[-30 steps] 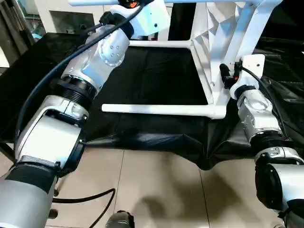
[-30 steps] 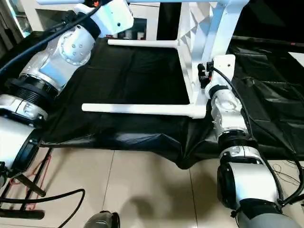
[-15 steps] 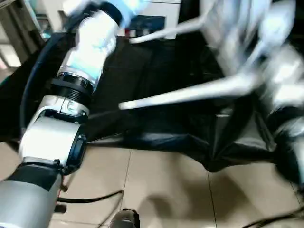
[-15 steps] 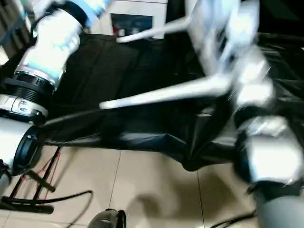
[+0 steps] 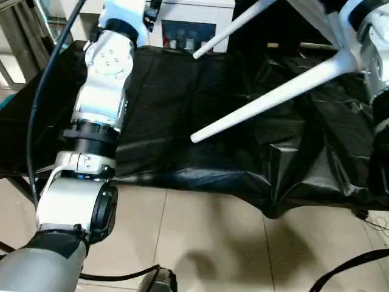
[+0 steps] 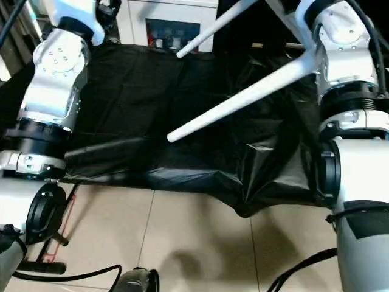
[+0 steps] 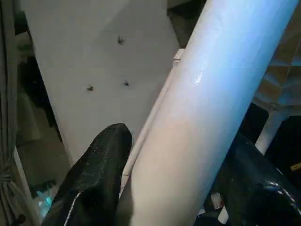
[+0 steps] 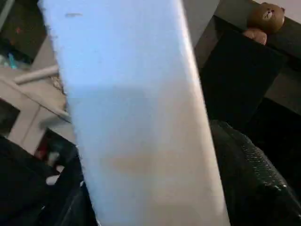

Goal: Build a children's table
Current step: Flip table

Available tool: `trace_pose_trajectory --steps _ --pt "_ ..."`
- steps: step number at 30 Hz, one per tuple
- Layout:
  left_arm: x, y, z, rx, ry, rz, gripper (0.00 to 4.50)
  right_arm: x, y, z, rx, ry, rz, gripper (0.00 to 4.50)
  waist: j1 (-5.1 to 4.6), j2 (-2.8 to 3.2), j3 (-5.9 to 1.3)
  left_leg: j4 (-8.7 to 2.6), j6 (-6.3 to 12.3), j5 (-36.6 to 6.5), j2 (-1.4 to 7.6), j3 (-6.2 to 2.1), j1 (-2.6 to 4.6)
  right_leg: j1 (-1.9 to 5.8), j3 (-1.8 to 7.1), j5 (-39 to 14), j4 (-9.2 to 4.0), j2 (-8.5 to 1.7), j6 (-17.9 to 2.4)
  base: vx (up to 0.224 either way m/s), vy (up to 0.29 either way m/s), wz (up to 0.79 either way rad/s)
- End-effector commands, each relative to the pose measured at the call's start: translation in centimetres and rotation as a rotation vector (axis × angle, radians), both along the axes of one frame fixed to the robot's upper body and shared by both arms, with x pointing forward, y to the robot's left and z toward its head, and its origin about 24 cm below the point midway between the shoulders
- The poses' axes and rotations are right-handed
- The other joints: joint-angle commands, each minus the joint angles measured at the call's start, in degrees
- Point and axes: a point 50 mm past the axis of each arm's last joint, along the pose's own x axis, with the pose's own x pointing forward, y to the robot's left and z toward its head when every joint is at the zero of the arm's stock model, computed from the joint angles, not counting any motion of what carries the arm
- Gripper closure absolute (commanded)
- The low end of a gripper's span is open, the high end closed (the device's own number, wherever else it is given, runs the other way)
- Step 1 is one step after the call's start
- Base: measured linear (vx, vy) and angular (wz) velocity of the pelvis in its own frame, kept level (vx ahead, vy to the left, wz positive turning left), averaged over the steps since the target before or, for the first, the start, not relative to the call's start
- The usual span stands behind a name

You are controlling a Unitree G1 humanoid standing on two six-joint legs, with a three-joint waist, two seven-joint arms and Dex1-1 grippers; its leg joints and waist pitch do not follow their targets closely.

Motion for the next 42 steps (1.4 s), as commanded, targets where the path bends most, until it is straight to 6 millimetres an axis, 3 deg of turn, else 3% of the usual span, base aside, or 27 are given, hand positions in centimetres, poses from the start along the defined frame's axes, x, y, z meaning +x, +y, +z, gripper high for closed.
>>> trace_pose_trajectory --steps 1,4,5,10,14,17,19,20,22,23,24,27,28,29,30,33,38,40,42 --pt "0.3 0.8 -1.0 -0.166 0.058 0.017 1.91 0.0 1.5 -0.5 0.004 -0.019 0.118 1.35 -0.91 -1.32 -4.70 -4.17 -3.19 -24.9 2.78 -2.49 4.17 0.24 0.20 -10.8 -4.48 -1.78 -8.5 0.000 0.000 0.00" --pt "0.2 0.7 -1.0 -0.165 0.063 0.016 1.91 -0.1 1.8 -0.4 0.020 -0.043 0.146 1.17 -1.08 -1.59 -4.84 -3.87 -1.30 -21.8 2.66 -2.33 3.76 0.72 0.10 -7.8 -4.22 -1.88 -9.0 0.000 0.000 0.00" --pt "0.2 0.6 -1.1 -0.157 0.069 0.015 1.91 -0.4 1.9 0.0 0.049 -0.083 0.177 0.95 -1.05 -1.31 -4.84 -3.63 -0.49 -20.7 2.66 -2.09 3.90 0.59 0.20 -7.0 -4.30 -1.89 -9.5 0.000 0.000 0.00" --pt "0.2 0.6 -1.3 -0.157 0.082 0.020 1.92 -1.2 2.2 1.1 0.131 -0.196 0.290 0.62 -0.95 -1.24 -4.91 -3.43 1.41 -18.9 2.81 -2.06 3.91 0.74 0.11 -5.4 -4.12 -1.69 -10.9 0.000 0.000 0.00" --pt "0.3 0.6 -1.5 -0.150 0.095 0.031 1.93 -2.1 3.7 1.2 0.081 -0.264 0.439 0.38 -0.85 -1.19 -4.91 -3.54 1.50 -19.7 2.87 -2.07 4.04 0.73 0.06 -6.0 -4.20 -1.59 -10.9 0.000 0.000 0.00" --pt "0.3 0.8 -1.6 -0.145 0.102 0.039 2.00 -2.6 5.2 0.4 0.055 -0.266 0.546 0.01 -0.82 -1.32 -4.83 -3.70 1.54 -20.1 2.92 -2.13 4.03 0.78 0.10 -6.9 -4.35 -1.74 -10.7 0.000 0.000 0.00" --pt "0.2 0.8 -1.6 -0.142 0.101 0.040 2.02 -2.8 6.0 -0.4 0.055 -0.252 0.600 0.00 -0.88 -1.26 -4.90 -3.92 1.08 -20.5 3.07 -2.26 4.21 0.58 0.09 -8.0 -4.43 -1.76 -10.6 0.000 0.000 0.00" --pt "0.2 0.8 -1.6 -0.140 0.100 0.041 2.02 -2.9 6.7 -1.6 0.070 -0.220 0.632 0.00 -0.98 -1.41 -4.87 -3.96 1.02 -20.5 3.06 -2.23 4.21 0.58 0.13 -8.0 -4.46 -1.73 -10.6 0.000 0.000 0.00" --pt "0.2 0.9 -1.7 -0.125 0.096 0.046 2.06 -2.9 7.8 -4.8 0.132 -0.134 0.652 0.00 -0.71 -1.11 -4.87 -4.31 -0.07 -21.3 3.18 -2.34 4.52 0.26 0.21 -8.4 -4.55 -1.64 -10.1 0.000 0.000 0.00" --pt "0.2 0.9 -1.7 -0.123 0.095 0.046 2.08 -2.9 7.9 -5.2 0.148 -0.122 0.648 0.00 -0.68 -1.07 -4.86 -4.41 -0.60 -22.2 3.18 -2.33 4.62 0.14 0.25 -9.0 -4.64 -1.72 -9.9 0.000 0.000 0.00" --pt "0.2 0.9 -1.7 -0.118 0.094 0.046 2.10 -2.6 8.0 -8.0 0.262 -0.038 0.609 0.00 -0.71 -0.85 -5.04 -4.61 -1.96 -23.7 3.18 -2.48 4.80 0.13 0.19 -9.7 -4.62 -1.74 -9.8 0.000 0.000 0.00" --pt "0.2 0.8 -1.7 -0.112 0.095 0.041 2.16 -2.7 8.2 -12.4 0.387 0.101 0.539 0.00 -0.70 -0.90 -5.17 -4.92 -3.69 -25.1 3.10 -2.49 4.97 -0.06 0.23 -8.8 -4.60 -1.75 -9.8 0.000 0.000 0.00" --pt "0.2 0.8 -1.7 -0.111 0.095 0.041 2.18 -2.7 8.2 -12.7 0.391 0.112 0.533 0.00 -0.51 -0.90 -5.22 -4.94 -4.05 -24.5 3.15 -2.45 4.95 -0.14 0.25 -7.8 -4.55 -1.80 -9.6 0.000 0.000 0.00" --pt "0.2 0.8 -1.7 -0.106 0.094 0.040 2.18 -3.1 8.3 -14.6 0.411 0.170 0.501 0.00 -0.48 -0.77 -5.16 -4.96 -4.39 -24.6 3.11 -2.47 4.90 -0.20 0.27 -7.9 -4.60 -1.84 -9.4 0.000 0.000 0.00" --pt "0.2 0.8 -1.7 -0.105 0.094 0.040 2.22 -3.2 8.3 -14.9 0.415 0.180 0.496 0.00 -0.48 -0.85 -5.03 -5.12 -4.91 -25.8 3.08 -2.46 4.85 -0.19 0.30 -9.3 -4.78 -1.94 -8.8 0.000 0.000 0.00" --pt "0.2 0.7 -1.5 -0.097 0.087 0.032 2.27 -5.1 8.1 -20.1 0.460 0.337 0.444 0.00 -0.49 -0.86 -4.98 -5.31 -5.45 -27.2 3.07 -2.68 4.78 -0.12 0.39 -10.9 -5.03 -2.18 -7.4 0.000 0.000 0.00" --pt "0.1 0.6 -1.5 -0.091 0.085 0.026 2.30 -5.4 7.1 -21.4 0.507 0.383 0.333 0.00 -0.64 -1.08 -5.04 -5.44 -5.60 -25.2 3.04 -2.74 4.36 0.17 0.33 -11.2 -5.07 -2.32 -7.4 0.000 0.000 0.00" --pt "0.2 0.6 -1.5 -0.089 0.085 0.025 2.32 -5.2 6.3 -22.1 0.510 0.406 0.236 0.00 -0.61 -1.07 -4.82 -5.29 -6.33 -26.8 3.05 -2.56 4.90 -0.44 0.48 -14.6 -5.62 -2.44 -6.9 0.000 0.000 0.00" --pt "0.2 0.6 -1.6 -0.089 0.085 0.024 2.32 -5.0 6.0 -22.4 0.509 0.433 0.167 0.00 -0.78 -1.08 -4.75 -5.38 -6.86 -27.7 3.01 -2.67 4.91 -0.45 0.51 -15.6 -5.67 -2.37 -6.6 0.000 0.000 0.00"
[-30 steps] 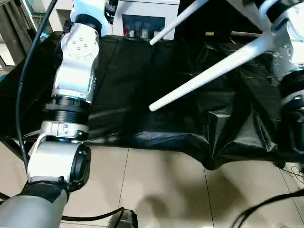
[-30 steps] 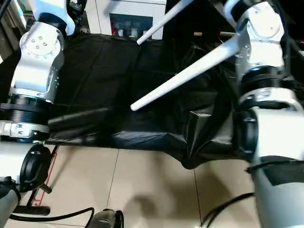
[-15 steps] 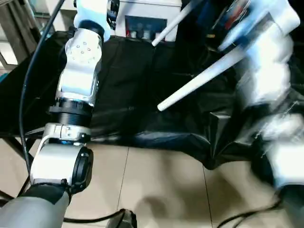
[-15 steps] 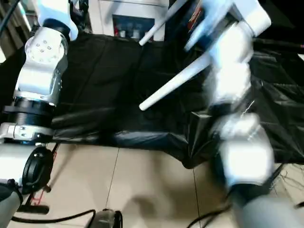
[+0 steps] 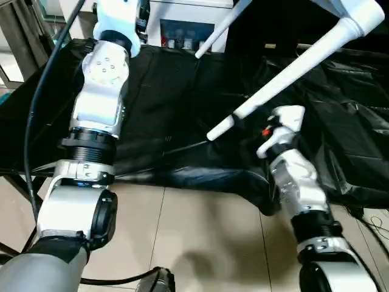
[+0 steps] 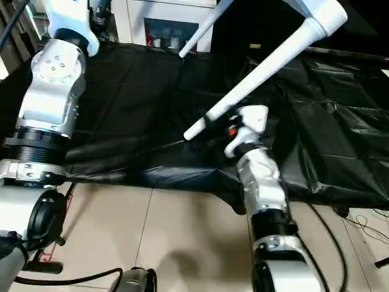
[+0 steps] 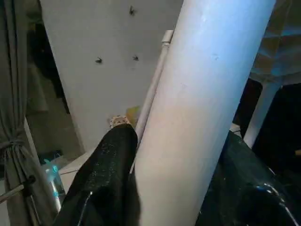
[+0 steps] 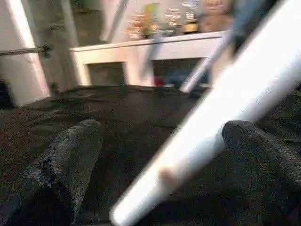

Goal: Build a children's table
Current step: Flip table

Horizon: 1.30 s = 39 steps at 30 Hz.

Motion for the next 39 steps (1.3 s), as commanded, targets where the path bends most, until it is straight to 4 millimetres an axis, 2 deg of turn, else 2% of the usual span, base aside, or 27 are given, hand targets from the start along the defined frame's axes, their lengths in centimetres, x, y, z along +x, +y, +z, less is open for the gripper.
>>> trace_pose_trajectory --steps 1,5,7,8,11,14,16,17,19,21,23,27,32,33,39 --pt "0.0 -0.6 -0.2 -0.041 0.005 -0.040 2.32 0.4 -0.4 0.4 0.013 0.030 -0.059 0.00 -0.93 -0.38 -4.77 -4.93 -6.88 -27.7 3.01 -2.87 4.83 -0.21 0.55 -15.6 -5.31 -2.27 -7.0 0.000 0.000 0.00" --pt "0.0 -0.6 -0.2 -0.038 0.005 -0.041 2.33 1.4 -1.0 1.2 0.090 0.056 -0.133 0.00 -1.14 -0.50 -4.90 -4.95 -6.70 -27.1 2.98 -2.78 4.83 -0.17 0.44 -12.8 -5.02 -2.06 -7.1 0.000 0.000 0.00" --pt "0.0 -0.6 -0.2 -0.037 0.005 -0.042 2.34 1.7 -1.1 1.5 0.113 0.062 -0.151 0.00 -1.21 -0.28 -4.95 -4.92 -6.90 -26.4 2.97 -2.68 4.97 -0.29 0.42 -11.6 -4.87 -1.95 -7.2 0.000 0.000 0.00" --pt "0.0 -0.6 -0.2 -0.036 0.005 -0.042 2.34 2.0 -1.0 1.9 0.128 0.060 -0.151 0.00 -1.22 -0.34 -4.88 -4.91 -6.91 -26.7 2.95 -2.59 5.02 -0.42 0.44 -11.7 -4.95 -1.91 -7.0 0.000 0.000 0.00" --pt "0.0 -0.5 -0.1 -0.031 0.003 -0.040 2.34 3.5 -1.0 3.8 0.119 0.043 -0.127 0.00 -1.40 -0.30 -5.02 -4.82 -7.34 -25.7 2.89 -2.52 4.98 -0.19 0.35 -10.6 -4.77 -2.00 -7.3 0.000 0.000 0.00" --pt "0.0 -0.5 -0.2 -0.027 0.003 -0.040 2.34 4.3 -1.0 4.5 0.131 0.053 -0.116 0.36 -1.45 -0.63 -5.02 -4.82 -7.11 -25.0 2.87 -2.47 4.80 0.02 0.32 -9.9 -4.62 -2.02 -7.3 0.000 0.000 0.00" --pt "0.0 -0.5 -0.2 -0.026 0.003 -0.040 2.35 4.5 -0.9 4.7 0.139 0.070 -0.097 0.39 -1.46 -0.75 -5.05 -4.74 -6.45 -23.5 2.87 -2.36 4.64 0.19 0.30 -8.9 -4.53 -2.08 -7.7 0.000 0.000 0.00" --pt "0.0 -0.5 -0.2 -0.025 0.003 -0.041 2.37 4.6 -0.9 4.8 0.140 0.072 -0.089 0.61 -1.48 -0.76 -5.08 -4.66 -5.90 -22.5 2.88 -2.30 4.57 0.35 0.30 -8.1 -4.49 -2.10 -7.9 0.000 0.000 0.00" --pt "0.0 -0.5 -0.2 -0.023 0.002 -0.041 2.38 4.7 -0.7 4.9 0.150 0.078 -0.071 0.78 -1.50 -1.00 -5.19 -4.42 -4.33 -19.2 2.83 -2.15 4.36 0.62 0.21 -4.8 -4.13 -1.94 -8.5 0.000 0.000 0.00" --pt "-0.1 -0.5 -0.2 -0.020 0.002 -0.041 2.39 4.9 -0.7 5.0 0.142 0.081 -0.064 1.03 -1.50 -0.95 -5.18 -4.26 -3.21 -17.5 2.76 -2.04 4.15 0.83 0.22 -3.7 -4.07 -1.97 -9.2 0.000 0.000 0.00" --pt "-0.1 -0.3 -0.3 -0.017 0.003 -0.040 2.39 5.1 -0.6 5.0 0.135 0.094 -0.054 1.20 -1.60 -0.93 -5.20 -4.15 -2.82 -17.4 2.78 -2.00 4.17 0.86 0.22 -4.4 -4.08 -2.04 -9.8 0.000 0.000 0.00" --pt "-0.2 -0.3 -0.6 -0.011 0.008 -0.040 2.39 5.5 -1.1 5.0 0.128 0.129 -0.056 1.57 -1.82 -0.53 -5.05 -4.38 -4.06 -20.0 2.96 -2.11 4.41 0.66 0.21 -7.3 -4.26 -1.95 -10.2 0.000 0.000 0.00" --pt "-0.3 -0.4 -0.9 -0.010 0.015 -0.043 2.43 5.7 -1.2 5.4 0.121 0.133 -0.055 1.91 -1.77 -0.65 -5.04 -4.45 -4.80 -21.1 3.01 -2.07 4.56 0.53 0.22 -7.2 -4.26 -1.93 -10.1 0.000 0.000 0.00" --pt "-0.4 -0.5 -1.0 -0.010 0.017 -0.043 2.44 5.8 -1.2 5.8 0.126 0.126 -0.054 2.08 -1.77 -0.89 -5.04 -4.43 -4.64 -21.1 3.00 -2.09 4.46 0.65 0.21 -7.5 -4.24 -2.05 -10.2 0.000 0.000 0.00" --pt "-0.5 -0.2 -1.2 -0.007 0.022 -0.034 2.49 6.0 -1.4 6.3 0.121 0.106 -0.060 2.52 -1.75 -0.90 -5.05 -4.38 -4.30 -20.7 3.04 -2.08 4.41 0.58 0.22 -7.4 -4.22 -2.06 -10.1 0.000 0.000 0.00"
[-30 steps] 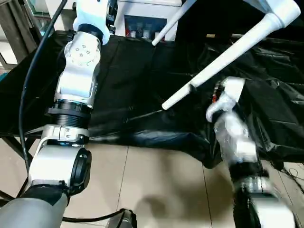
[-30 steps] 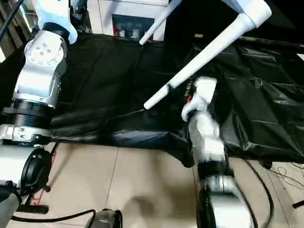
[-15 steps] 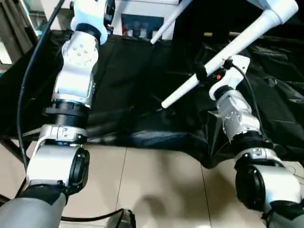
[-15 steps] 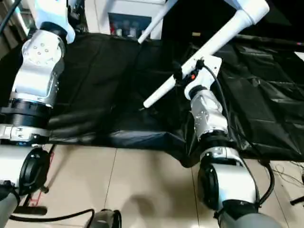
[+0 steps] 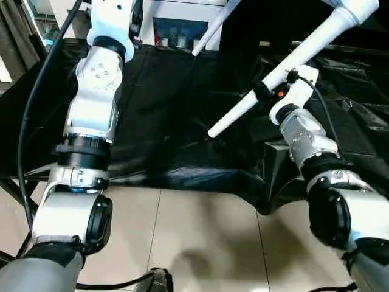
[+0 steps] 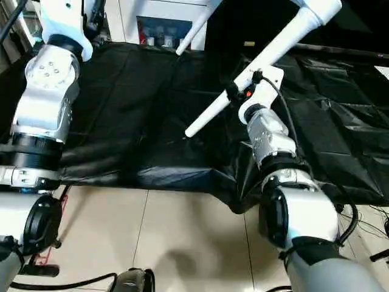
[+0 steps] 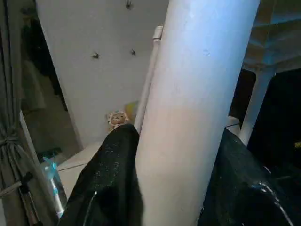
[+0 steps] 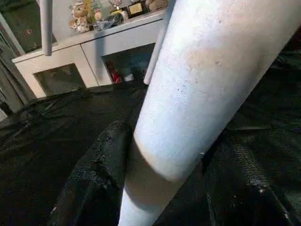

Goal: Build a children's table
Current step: Flip table

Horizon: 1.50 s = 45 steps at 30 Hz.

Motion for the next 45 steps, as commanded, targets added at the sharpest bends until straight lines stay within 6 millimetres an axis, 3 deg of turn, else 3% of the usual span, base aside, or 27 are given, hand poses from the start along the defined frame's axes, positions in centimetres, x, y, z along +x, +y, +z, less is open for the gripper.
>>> trace_pose_trajectory --steps 1,6,14,20,26,31,33,34,38,40,43,45 --pt "-0.1 -1.1 -0.3 -0.019 0.012 -0.051 2.50 0.4 0.1 1.7 -0.029 -0.058 0.008 2.55 -0.36 -0.54 -5.16 -4.30 -4.07 -20.3 2.98 -2.20 4.56 0.33 0.18 -7.1 -3.92 -2.02 -10.2 0.000 0.000 0.00" --pt "-0.3 -0.9 -1.9 -0.014 0.051 -0.071 2.59 0.5 -0.3 2.6 -0.135 -0.104 0.010 2.66 -0.24 -0.17 -5.28 -4.24 -4.58 -20.0 2.92 -2.17 4.65 0.31 0.10 -5.9 -3.75 -1.81 -10.3 0.000 0.000 0.00" --pt "-0.4 -1.1 -4.8 0.013 0.122 -0.098 2.79 0.3 -0.1 3.1 -0.175 -0.157 0.032 2.74 -0.39 -0.25 -5.24 -4.38 -5.08 -22.2 2.99 -2.27 4.76 0.16 0.15 -7.2 -3.94 -1.77 -9.8 0.000 0.000 0.00" --pt "-0.7 -1.3 -7.7 0.023 0.199 -0.103 2.86 -0.7 1.2 1.4 -0.205 -0.178 0.078 2.80 -0.28 -0.34 -5.18 -4.55 -4.66 -21.8 3.01 -2.24 4.85 0.09 0.15 -5.9 -4.12 -1.64 -9.3 0.000 0.000 0.00" --pt "-0.6 -1.1 -9.5 0.042 0.256 -0.103 2.86 -2.0 2.8 -0.2 -0.210 -0.175 0.088 2.82 -0.47 0.06 -5.20 -4.93 -6.51 -23.9 2.91 -2.48 5.12 -0.15 0.25 -5.9 -4.16 -1.50 -7.8 0.000 0.000 0.00" --pt "-0.4 -1.3 -10.7 0.048 0.295 -0.114 2.86 -3.3 3.7 -1.6 -0.261 -0.161 0.044 2.85 -0.76 0.12 -5.15 -5.45 -9.49 -28.9 2.94 -2.87 5.56 -0.51 0.28 -10.2 -4.66 -1.67 -6.3 0.000 0.000 0.00" --pt "-0.4 -1.3 -11.2 0.053 0.308 -0.115 2.86 -3.5 3.6 -2.0 -0.275 -0.143 0.008 2.86 -1.16 0.16 -4.99 -5.79 -12.08 -34.4 2.97 -3.25 5.99 -0.98 0.24 -14.1 -5.09 -1.66 -5.4 0.000 0.000 0.00" --pt "-0.4 -1.4 -11.6 0.058 0.319 -0.117 2.86 -3.6 3.6 -2.4 -0.285 -0.132 0.000 2.86 -1.20 0.47 -4.92 -5.82 -12.48 -35.6 2.92 -3.31 6.14 -1.17 0.30 -15.1 -5.25 -1.68 -5.3 0.000 0.000 0.00" --pt "-0.4 -1.2 -12.8 0.071 0.355 -0.110 2.86 -4.0 3.9 -3.0 -0.289 -0.106 0.002 2.86 -1.60 0.73 -4.45 -6.15 -13.58 -43.5 2.98 -3.95 6.65 -1.54 0.32 -22.6 -6.12 -1.99 -5.1 0.000 0.000 0.00" --pt "-0.5 -1.1 -13.2 0.070 0.366 -0.105 2.86 -4.1 4.1 -3.2 -0.290 -0.095 0.016 2.86 -1.81 0.69 -4.22 -6.42 -13.96 -47.0 3.00 -4.21 6.95 -1.52 0.14 -26.1 -6.49 -1.97 -5.2 0.000 0.000 0.00" --pt "-0.7 -0.5 -14.4 0.062 0.403 -0.080 2.86 -4.0 4.4 -4.7 -0.342 -0.031 0.046 2.86 -2.09 0.71 -4.32 -6.84 -14.35 -48.3 3.04 -4.41 7.09 -1.22 -0.08 -26.3 -6.66 -1.97 -5.5 0.000 0.000 0.00" --pt "-0.9 0.2 -15.7 0.032 0.440 -0.056 2.86 -3.9 4.5 -5.7 -0.324 0.024 0.039 2.86 -2.63 0.38 -4.09 -6.84 -14.45 -50.6 2.86 -4.25 7.41 -1.77 -0.37 -28.5 -7.05 -1.73 -5.5 -0.028 0.011 -0.06"
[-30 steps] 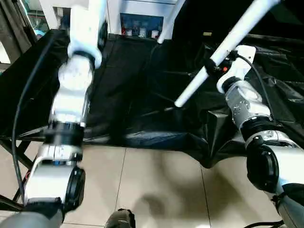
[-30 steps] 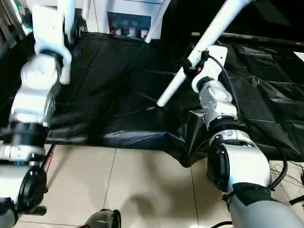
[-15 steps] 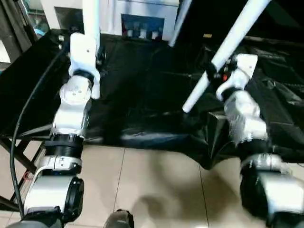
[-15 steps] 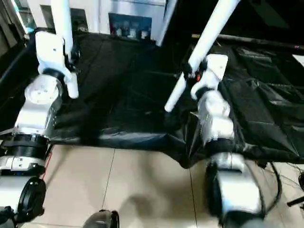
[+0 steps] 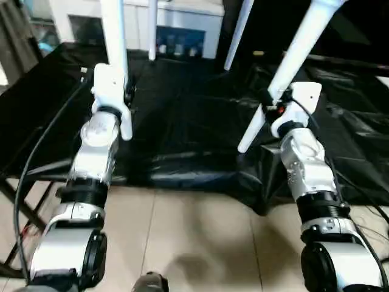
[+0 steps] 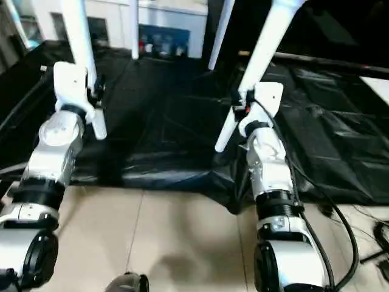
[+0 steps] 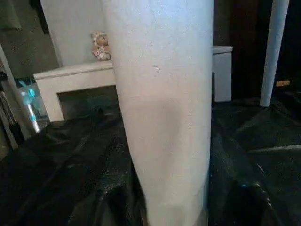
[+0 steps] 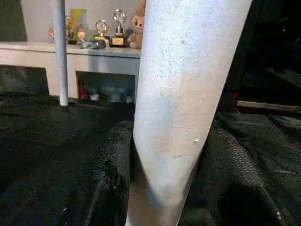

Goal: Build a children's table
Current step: Flip table

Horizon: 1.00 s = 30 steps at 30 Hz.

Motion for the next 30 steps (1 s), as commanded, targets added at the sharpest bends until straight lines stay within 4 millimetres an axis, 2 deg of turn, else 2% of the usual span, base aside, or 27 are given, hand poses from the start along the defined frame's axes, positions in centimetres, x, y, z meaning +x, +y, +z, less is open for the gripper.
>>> trace_pose_trajectory --steps 1,2,3,4,5,6,7,8,9,10,11,12,13,14,15,16,17,18,19,20,21,22,23,25,26,28,30 --pt "-0.3 -2.8 -3.4 0.098 0.127 -0.133 2.86 -0.7 3.0 -4.0 -0.050 0.183 0.111 2.86 -1.43 1.76 -2.96 -6.21 -14.46 -52.6 2.95 -4.05 5.93 -2.70 -0.64 -30.5 -5.64 -1.59 -5.7 0.000 0.000 0.00" --pt "-0.3 -2.8 -3.6 0.092 0.137 -0.136 2.86 -0.7 3.0 -4.1 -0.048 0.187 0.110 2.86 -1.57 1.75 -2.93 -6.36 -14.46 -53.4 2.91 -3.99 5.82 -2.51 -0.86 -31.4 -5.81 -1.42 -5.6 0.000 0.000 0.00" --pt "-0.3 -2.6 -4.1 0.080 0.155 -0.142 2.86 -0.6 3.0 -4.3 -0.044 0.194 0.109 2.86 -1.63 1.58 -2.69 -7.36 -14.74 -55.4 2.99 -3.73 5.27 -2.03 -1.64 -32.5 -5.21 -0.96 -5.8 0.000 0.000 0.00" --pt "-0.3 -2.6 -4.1 0.080 0.155 -0.142 2.86 -0.6 3.0 -4.3 -0.044 0.194 0.109 2.86 -1.53 2.07 -2.54 -8.59 -15.12 -56.9 3.03 -3.26 4.50 -1.33 -2.46 -32.3 -4.48 -0.23 -6.2 -0.051 -0.003 -0.10" --pt "-0.3 -2.5 -4.6 0.078 0.169 -0.144 2.86 -0.6 3.0 -4.7 -0.028 0.216 0.104 2.86 0.42 2.87 -2.82 -14.22 -16.47 -60.8 3.31 0.17 -0.51 3.09 -4.87 -23.4 5.61 2.75 -8.7 -0.123 0.007 0.13" --pt "-0.3 -2.4 -5.0 0.085 0.185 -0.153 2.86 -0.5 3.0 -4.8 -0.016 0.224 0.103 2.32 6.54 2.17 -3.43 -16.72 -16.98 -53.7 1.10 6.60 -4.55 5.90 -5.70 -18.8 10.31 4.39 -8.4 -0.123 0.007 0.13" --pt "-0.3 -2.4 -5.2 0.091 0.198 -0.158 2.30 -0.5 3.0 -4.9 -0.007 0.230 0.101 2.18 2.07 -3.83 -4.53 -1.32 -17.45 -29.4 3.21 3.61 6.43 -2.81 0.46 -44.8 -0.68 -6.16 -6.2 -0.056 -0.092 0.20" --pt "-0.3 -2.3 -5.3 0.094 0.204 -0.158 2.30 -0.5 3.0 -5.0 -0.004 0.234 0.100 2.18 0.19 -5.00 -4.44 8.11 -11.22 -17.1 1.76 -2.69 8.71 -6.17 1.92 -50.5 -6.70 -9.68 -5.0 0.041 -0.116 -0.14" --pt "-0.3 -2.3 -5.3 0.094 0.204 -0.158 2.16 -0.5 3.0 -5.0 -0.004 0.234 0.100 2.11 0.79 -2.75 -2.19 8.07 -5.53 -8.6 -1.92 -7.89 0.01 3.00 4.49 -54.5 -7.17 -8.64 -8.7 0.041 -0.116 -0.14" --pt "-0.3 -2.3 -5.6 0.096 0.218 -0.163 2.13 -0.3 3.0 -5.0 0.005 0.236 0.096 1.98 1.45 -0.57 -0.99 5.50 -8.60 -11.3 0.88 -9.38 3.44 2.02 1.43 -49.5 -6.73 -9.13 -11.5 -0.007 0.044 -0.24" --pt "-0.3 -2.3 -5.6 0.095 0.224 -0.168 2.05 -0.3 3.0 -5.0 0.009 0.236 0.095 1.83 0.24 -0.11 -1.58 4.47 -10.88 -20.9 1.93 -9.63 7.19 0.26 -1.10 -45.3 -6.06 -7.23 -11.5 -0.078 0.078 0.04" --pt "-0.2 -2.2 -5.7 0.098 0.224 -0.160 1.94 -0.1 3.0 -5.0 0.028 0.240 0.093 1.75 -0.98 1.41 -1.86 -2.33 -13.27 -45.8 3.30 -10.36 7.63 -0.26 -2.78 -35.3 -2.42 -1.05 -8.5 -0.078 0.078 0.04" --pt "-0.2 -2.2 -5.8 0.096 0.226 -0.157 1.84 0.0 3.0 -5.0 0.032 0.237 0.094 1.70 -1.19 2.54 -2.99 -4.71 -12.78 -48.5 3.70 -10.66 6.67 2.23 -2.42 -18.7 -1.15 -1.28 -10.1 -0.094 0.058 0.10" --pt "-0.2 -2.1 -5.8 0.086 0.228 -0.153 1.84 0.0 2.9 -4.9 0.035 0.233 0.094 1.70 -1.16 3.08 -3.16 -5.37 -12.38 -46.0 3.59 -10.42 6.39 2.87 -2.42 -12.3 -1.11 -1.41 -10.8 -0.051 0.071 -0.04" --pt "-0.2 -2.0 -5.9 0.074 0.230 -0.156 1.71 0.0 2.9 -4.9 0.036 0.233 0.091 1.52 -1.51 2.34 -3.53 -5.66 -10.40 -35.0 3.33 -9.61 5.73 4.12 -2.57 -2.1 -1.35 -2.01 -11.6 -0.051 0.071 -0.04" --pt "-0.1 -1.8 -5.9 0.081 0.228 -0.145 1.60 0.0 2.8 -4.8 0.045 0.228 0.091 1.39 -1.34 1.86 -3.96 -5.11 -7.79 -22.2 3.02 -8.66 5.36 4.61 -2.77 4.3 -1.77 -2.43 -11.7 -0.042 0.054 -0.08" --pt "-0.1 -1.6 -5.8 0.086 0.226 -0.136 1.60 0.1 2.8 -4.8 0.052 0.223 0.091 1.39 -1.34 1.69 -3.83 -5.14 -6.97 -20.1 3.00 -8.06 5.37 4.44 -2.84 3.0 -2.16 -2.55 -11.8 0.000 0.000 0.00" --pt "-0.1 -1.5 -5.9 0.089 0.226 -0.136 1.49 0.1 2.7 -4.8 0.052 0.221 0.089 1.32 -1.50 1.80 -2.84 -5.74 -7.72 -28.6 3.09 -7.29 5.21 3.14 -2.33 -8.2 -3.22 -2.60 -11.5 0.000 0.000 0.00" --pt "-0.1 -1.5 -5.9 0.091 0.227 -0.136 1.41 0.1 2.6 -4.8 0.049 0.221 0.085 1.27 -1.31 1.50 -2.99 -5.70 -9.39 -35.1 3.04 -6.88 5.73 2.53 -1.74 -16.8 -4.21 -3.33 -11.1 0.000 0.000 0.00" --pt "-0.1 -1.3 -5.9 0.098 0.222 -0.128 1.34 0.0 2.4 -4.8 0.047 0.212 0.086 1.19 -1.23 1.03 -3.23 -5.66 -9.34 -34.5 3.03 -6.72 5.64 2.57 -1.55 -17.4 -4.33 -3.66 -11.1 0.000 0.000 0.00" --pt "-0.1 -1.3 -5.9 0.098 0.222 -0.128 1.21 0.0 2.4 -4.8 0.047 0.212 0.086 0.95 -0.92 0.78 -3.60 -5.61 -8.37 -29.8 3.03 -6.17 5.43 2.74 -1.29 -14.3 -4.30 -3.81 -11.3 0.000 0.000 0.00" --pt "-0.2 -0.9 -5.9 0.110 0.217 -0.121 1.15 -0.2 2.2 -4.8 0.062 0.191 0.100 0.87 -0.75 0.41 -3.72 -5.41 -6.61 -23.0 3.04 -5.64 4.80 3.07 -1.16 -8.5 -3.81 -3.69 -11.6 0.019 -0.051 -0.01" --pt "-0.2 -0.7 -5.8 0.116 0.213 -0.117 1.15 -0.3 2.2 -4.7 0.073 0.178 0.114 0.87 -0.60 0.52 -3.78 -5.21 -5.66 -20.2 3.08 -5.35 4.67 3.09 -1.16 -5.8 -3.57 -3.63 -11.8 0.028 -0.055 -0.02" --pt "-0.4 -0.3 -5.9 0.120 0.205 -0.109 0.87 -0.5 2.1 -4.6 0.069 0.151 0.134 0.67 -0.33 0.87 -4.09 -4.58 -3.43 -12.4 3.18 -4.41 4.32 3.34 -1.35 3.0 -2.64 -3.27 -12.6 0.014 -0.028 -0.01" --pt "-0.5 -0.2 -5.9 0.121 0.201 -0.105 0.87 -0.6 2.0 -4.6 0.063 0.142 0.139 0.67 -0.28 0.90 -4.13 -4.53 -3.15 -11.0 3.18 -4.36 4.22 3.41 -1.39 4.9 -2.46 -3.16 -12.7 0.000 0.000 0.00" --pt "-1.1 0.9 -6.2 0.115 0.178 -0.069 0.68 -1.5 1.7 -4.4 0.071 0.094 0.182 0.39 0.03 0.58 -4.52 -3.65 -1.35 -5.5 3.07 -3.89 4.21 3.40 -1.56 13.6 -1.61 -2.57 -13.8 0.000 0.000 0.00" --pt "-1.4 1.4 -6.2 0.132 0.160 -0.048 0.50 -2.0 1.5 -4.3 0.060 0.068 0.203 0.35 -0.06 0.49 -4.47 -3.44 0.21 -4.7 2.93 -3.67 4.13 3.39 -1.63 15.5 -1.46 -2.36 -14.3 0.000 0.000 0.00"
